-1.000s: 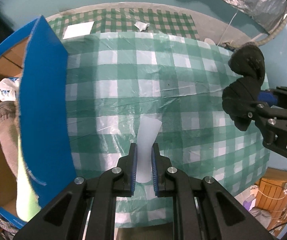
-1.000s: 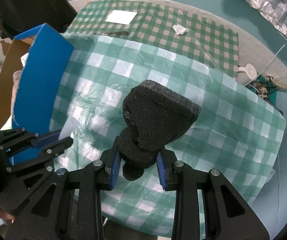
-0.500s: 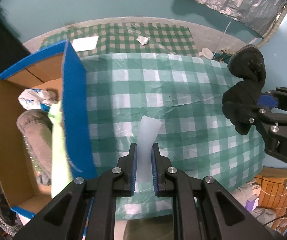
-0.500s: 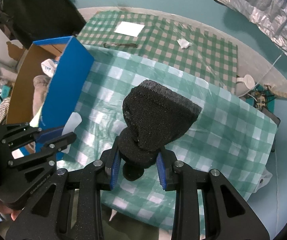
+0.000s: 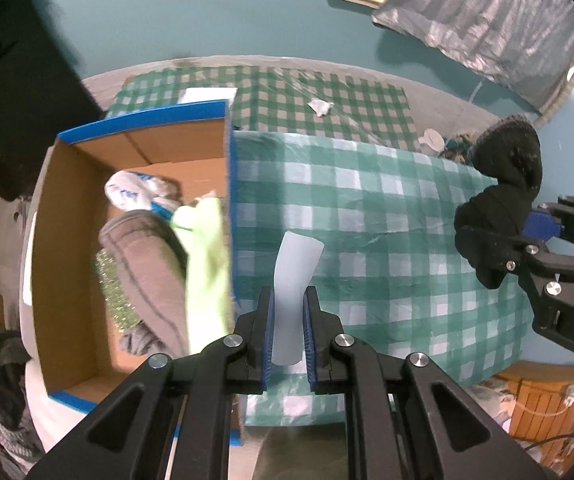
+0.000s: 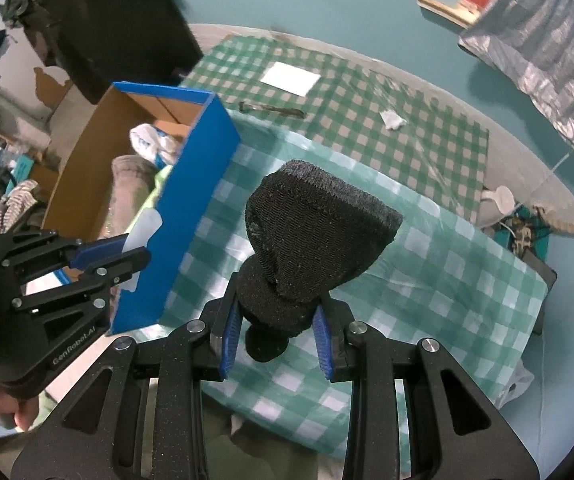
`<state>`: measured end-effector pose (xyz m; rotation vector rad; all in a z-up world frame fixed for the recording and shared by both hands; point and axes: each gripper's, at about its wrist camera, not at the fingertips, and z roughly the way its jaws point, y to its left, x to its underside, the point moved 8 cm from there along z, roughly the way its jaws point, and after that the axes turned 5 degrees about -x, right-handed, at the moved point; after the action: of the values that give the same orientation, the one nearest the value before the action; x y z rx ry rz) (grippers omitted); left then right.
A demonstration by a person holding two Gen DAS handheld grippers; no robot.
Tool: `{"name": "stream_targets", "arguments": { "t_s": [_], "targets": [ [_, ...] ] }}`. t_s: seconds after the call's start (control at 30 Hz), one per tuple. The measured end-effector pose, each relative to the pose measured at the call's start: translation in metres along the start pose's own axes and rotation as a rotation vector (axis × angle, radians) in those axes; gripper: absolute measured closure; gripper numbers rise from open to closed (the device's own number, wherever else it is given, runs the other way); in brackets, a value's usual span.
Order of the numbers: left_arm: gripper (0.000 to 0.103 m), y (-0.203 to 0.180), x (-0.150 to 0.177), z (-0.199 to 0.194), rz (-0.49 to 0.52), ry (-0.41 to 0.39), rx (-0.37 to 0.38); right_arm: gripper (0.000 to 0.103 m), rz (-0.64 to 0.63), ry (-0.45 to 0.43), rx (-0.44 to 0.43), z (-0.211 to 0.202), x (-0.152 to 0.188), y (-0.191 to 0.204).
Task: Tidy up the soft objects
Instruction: 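Carry the black glove with the right gripper while the left carries the white tube over the box, then open the right gripper dropping the glove while the left drops the tube into the box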
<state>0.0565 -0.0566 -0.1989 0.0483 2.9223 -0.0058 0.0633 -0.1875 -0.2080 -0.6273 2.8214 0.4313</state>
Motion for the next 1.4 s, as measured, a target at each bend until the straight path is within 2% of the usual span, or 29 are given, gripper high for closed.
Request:
{"name": "stream_targets", "arguments": {
  "t_s": [0.4,0.97,1.4],
  "targets": [
    [0.090,0.062,0.008,-0.013,-0.124,-0.015,-0.021,0.072,-0.088,-0.008,-0.040,0.006,-0.022,0.058],
    [0.090,0.142,0.027,-0.009,-0.263,0.004,-0.068,0.072,-0.245,0.028,-0.086,0.043,-0.054,0.147],
    [0.088,0.170,0.037,0.007,-0.306,0.046,-0.065,0.070,-0.275,0.039,-0.094,0.068,-0.072,0.185]
  ]
}}
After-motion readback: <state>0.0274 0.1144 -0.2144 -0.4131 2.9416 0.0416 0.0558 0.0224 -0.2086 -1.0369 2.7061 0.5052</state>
